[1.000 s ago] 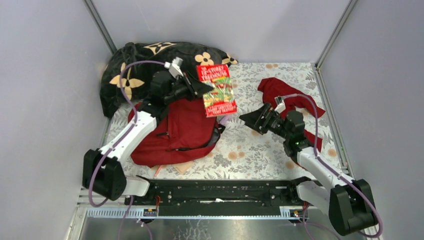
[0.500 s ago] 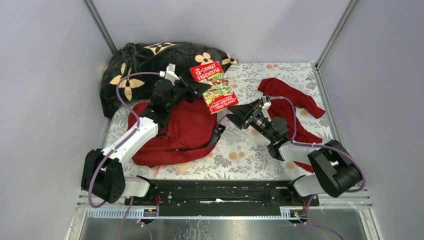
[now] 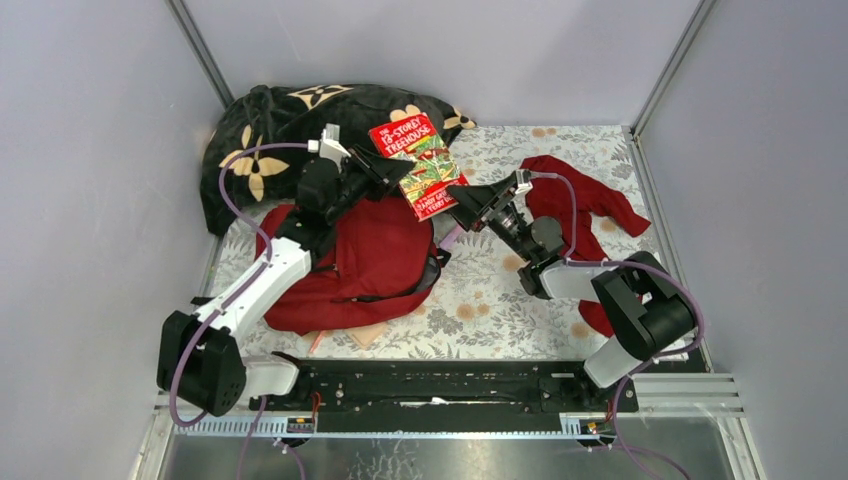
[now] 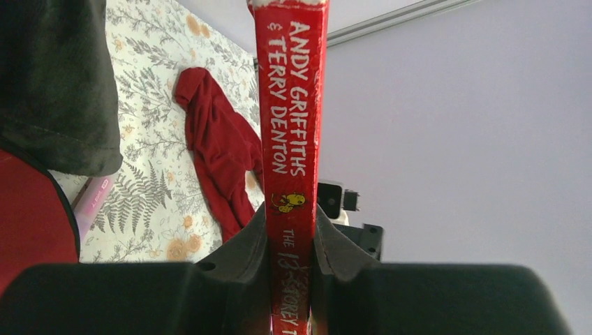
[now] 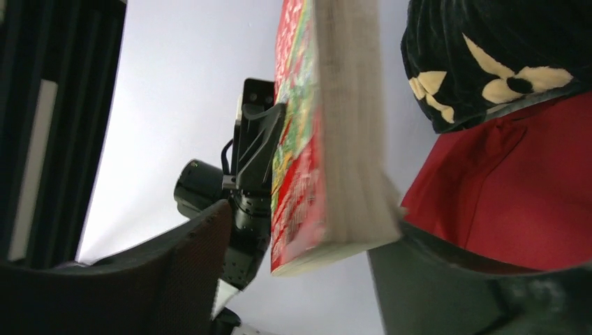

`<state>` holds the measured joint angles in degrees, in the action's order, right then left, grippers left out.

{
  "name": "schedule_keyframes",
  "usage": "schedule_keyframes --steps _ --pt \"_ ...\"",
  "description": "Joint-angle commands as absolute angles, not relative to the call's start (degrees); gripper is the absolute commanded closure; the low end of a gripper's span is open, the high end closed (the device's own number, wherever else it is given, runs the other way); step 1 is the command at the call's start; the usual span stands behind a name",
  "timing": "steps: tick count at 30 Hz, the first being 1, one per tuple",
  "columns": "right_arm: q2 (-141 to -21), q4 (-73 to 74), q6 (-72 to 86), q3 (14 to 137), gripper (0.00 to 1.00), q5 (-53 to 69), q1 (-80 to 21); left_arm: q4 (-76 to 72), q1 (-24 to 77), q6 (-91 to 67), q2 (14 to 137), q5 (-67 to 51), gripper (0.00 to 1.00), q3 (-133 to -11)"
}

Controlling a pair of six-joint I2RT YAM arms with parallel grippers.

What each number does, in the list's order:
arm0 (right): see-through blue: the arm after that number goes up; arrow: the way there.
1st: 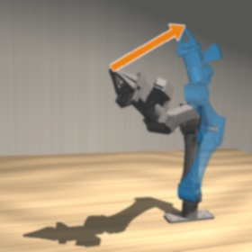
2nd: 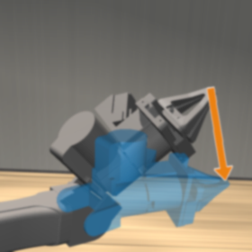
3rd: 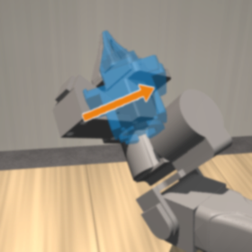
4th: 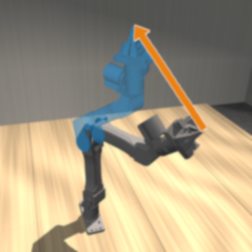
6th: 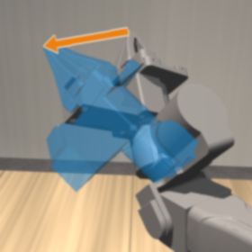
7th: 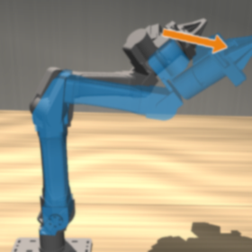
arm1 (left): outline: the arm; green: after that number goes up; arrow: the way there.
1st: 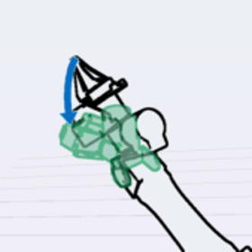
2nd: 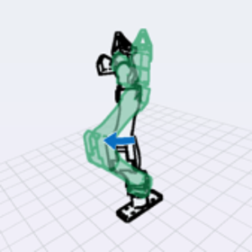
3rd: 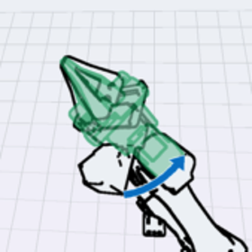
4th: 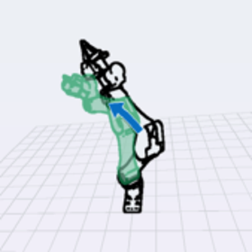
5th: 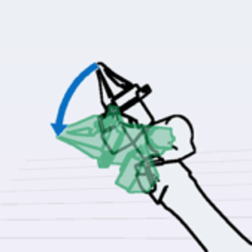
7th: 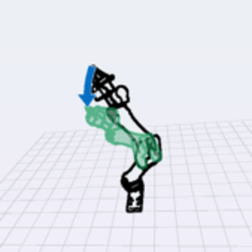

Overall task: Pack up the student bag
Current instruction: Pick up the book from the center of the board.

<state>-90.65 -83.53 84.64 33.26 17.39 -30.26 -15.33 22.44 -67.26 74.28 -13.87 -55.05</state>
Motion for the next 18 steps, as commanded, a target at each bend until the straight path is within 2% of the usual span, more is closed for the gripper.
schedule_keyframes --steps 1,5,6,7,8,10,11,12,18 --pt "-93.07 -89.68 85.48 37.94 0.39 16.48 -30.56 -14.57 22.41 -63.39 71.71 -12.59 1.0 -57.62" --pt "-96.84 -88.92 87.72 41.27 0.87 20.22 -30.52 -14.71 22.32 -64.25 72.28 -14.13 1.0 -57.41" --pt "-97.69 -89.38 88.85 41.46 0.96 20.52 -30.47 -13.92 22.32 -63.71 72.28 -14.43 0.98 -57.95" --pt "-98.38 -90.48 90.05 41.29 1.0 20.55 -30.47 -12.8 22.3 -62.85 72.14 -14.75 0.92 -58.64" --pt "-98.84 -91.96 91.16 40.63 1.0 20.36 -30.48 -11.59 22.32 -61.73 72.09 -15.17 0.78 -59.48" --pt "-99.69 -94.31 93.2 39.94 1.0 21.94 -29.71 -8.45 21.88 -58.84 71.71 -16.64 0.33 -61.27" --pt "-100.34 -95.08 94.61 40.39 1.0 24.82 -28.95 -7.12 21.36 -56.98 71.55 -17.98 0.15 -62.26" --pt "-101.29 -95.9 96.17 41.38 1.0 28.39 -28.07 -4.98 20.57 -55.1 71.52 -19.5 0.04 -63.47" --pt "-101.81 -97.98 99.02 43.7 1.0 47.35 -25.12 8.48 10.37 -46.69 76.38 -42.71 0.01 -71.23"
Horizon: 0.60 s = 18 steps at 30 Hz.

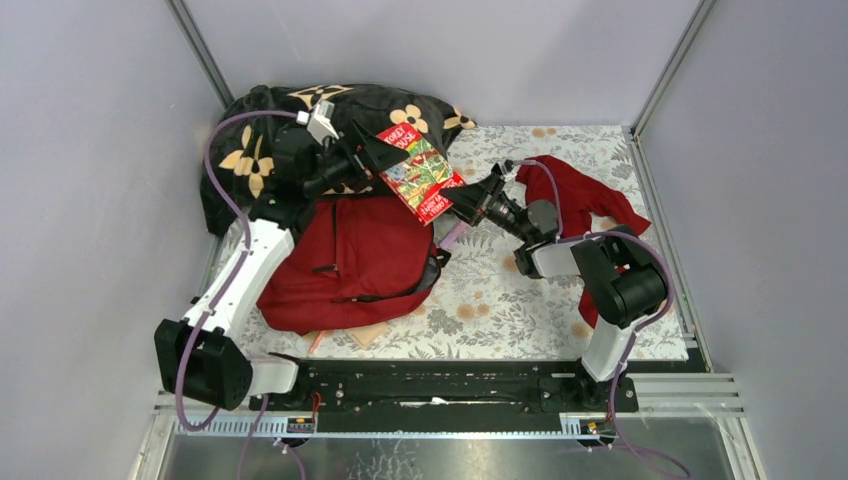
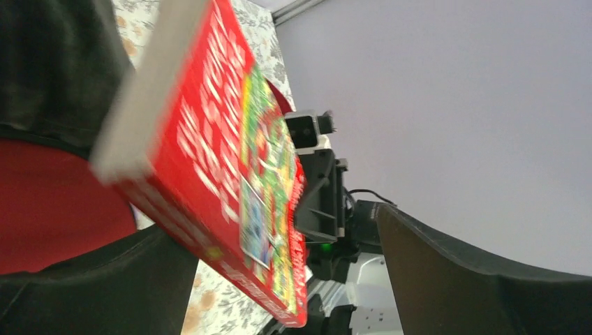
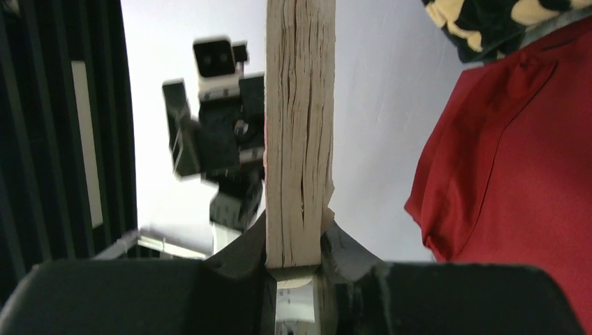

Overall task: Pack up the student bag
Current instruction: Pick up the book from the center of the board.

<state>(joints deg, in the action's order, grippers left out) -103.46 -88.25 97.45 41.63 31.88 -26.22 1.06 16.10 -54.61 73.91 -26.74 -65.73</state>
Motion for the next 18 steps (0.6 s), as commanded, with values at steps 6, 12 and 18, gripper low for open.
schedule_keyframes --steps 6,12,18 --pt "-98.56 -97.7 99.11 43.48 1.0 59.4 -23.78 15.31 5.41 -41.82 77.94 -53.52 0.01 -73.1" --pt "-98.94 -97.87 99.54 43.7 1.0 66.62 -23.58 14.46 5.01 -40.18 78.11 -62.44 0.08 -71.73" --pt "-99.56 -97.56 99.3 46.2 1.0 68.41 -23.55 14.61 5.1 -40.25 77.35 -64.91 0.25 -70.26"
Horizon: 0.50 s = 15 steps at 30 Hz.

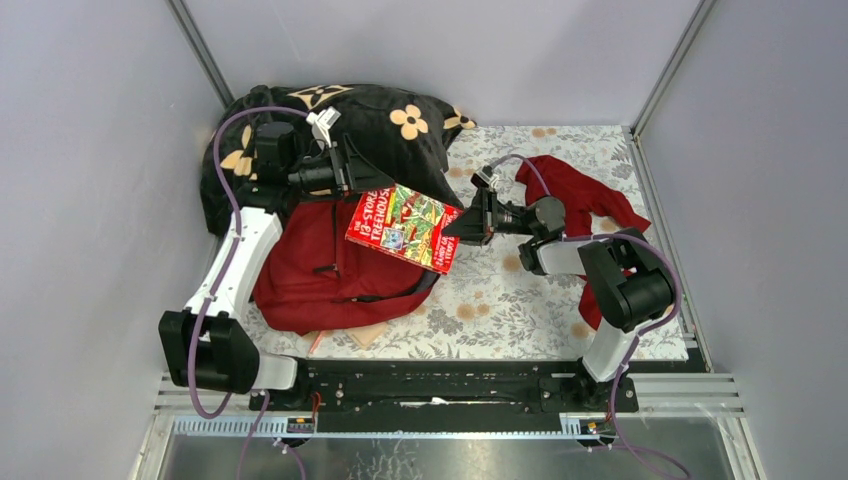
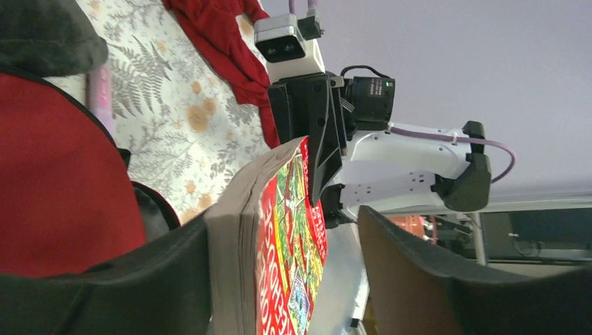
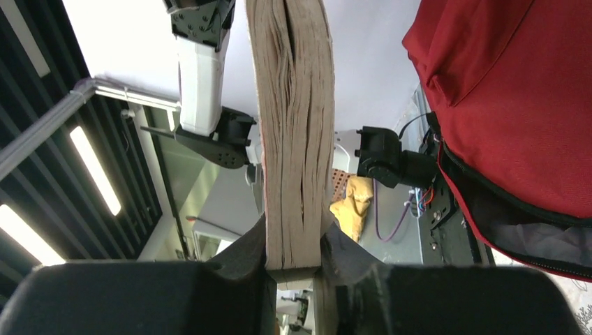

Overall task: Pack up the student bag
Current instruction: Pick up the book from the center of the board.

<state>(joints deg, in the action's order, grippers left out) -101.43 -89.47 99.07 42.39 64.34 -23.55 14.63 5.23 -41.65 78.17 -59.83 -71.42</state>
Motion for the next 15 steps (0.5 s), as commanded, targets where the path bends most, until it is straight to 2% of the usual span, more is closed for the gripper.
schedule_keyframes --steps 1,7,10,15 --pt "-99.65 -97.56 99.11 46.52 1.0 68.57 -23.55 14.64 5.1 -40.25 77.08 -64.9 0.31 -69.8" --pt "-99.51 -93.08 94.47 47.19 1.0 69.13 -23.3 13.99 5.1 -40.35 75.83 -64.26 0.69 -68.7" --pt "-98.75 -87.88 91.15 47.91 1.0 69.92 -23.2 13.98 5.1 -40.77 76.16 -64.0 1.0 -69.01" --pt "-93.04 -73.74 81.96 49.86 1.0 69.82 -22.54 11.41 5.19 -42.28 74.54 -62.22 1.0 -68.68"
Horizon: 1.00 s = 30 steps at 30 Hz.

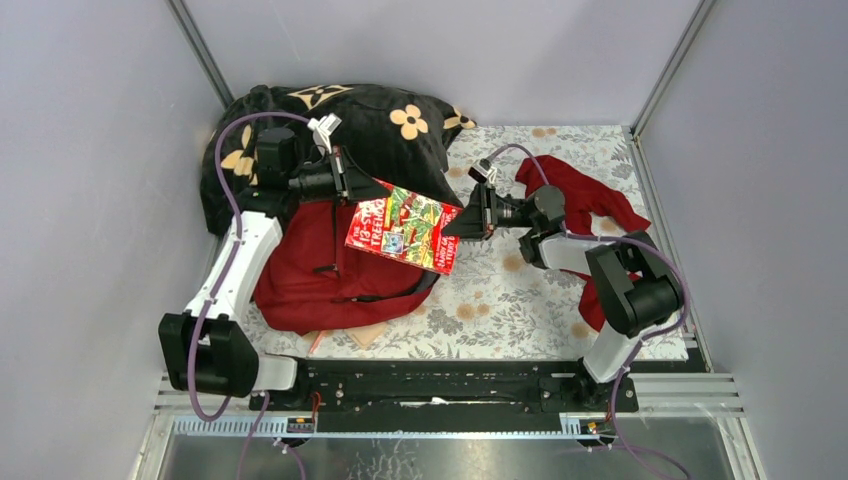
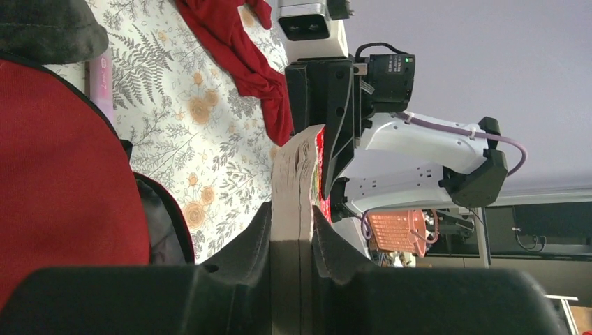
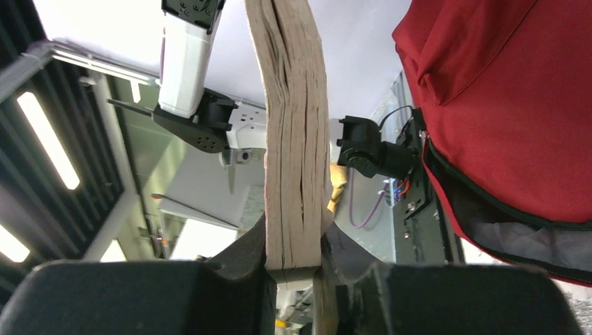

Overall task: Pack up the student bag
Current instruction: Pick up the book from the center of the board.

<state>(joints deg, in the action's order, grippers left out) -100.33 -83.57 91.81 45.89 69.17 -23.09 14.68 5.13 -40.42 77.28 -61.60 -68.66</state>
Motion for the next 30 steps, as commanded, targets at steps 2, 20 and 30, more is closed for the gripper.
schedule_keyframes --steps 2,20,30 --pt "-89.1 -53.83 69.44 51.67 1.0 68.11 -22.45 9.92 5.18 -43.43 73.59 -60.68 1.0 -68.31" --pt "-81.83 -4.96 37.12 60.76 0.0 52.81 -21.62 -8.6 5.16 -55.63 70.15 -52.87 1.0 -63.46" --pt "-84.85 -53.23 71.64 48.53 0.0 61.75 -21.48 -1.59 5.19 -50.34 70.49 -52.84 1.0 -63.21"
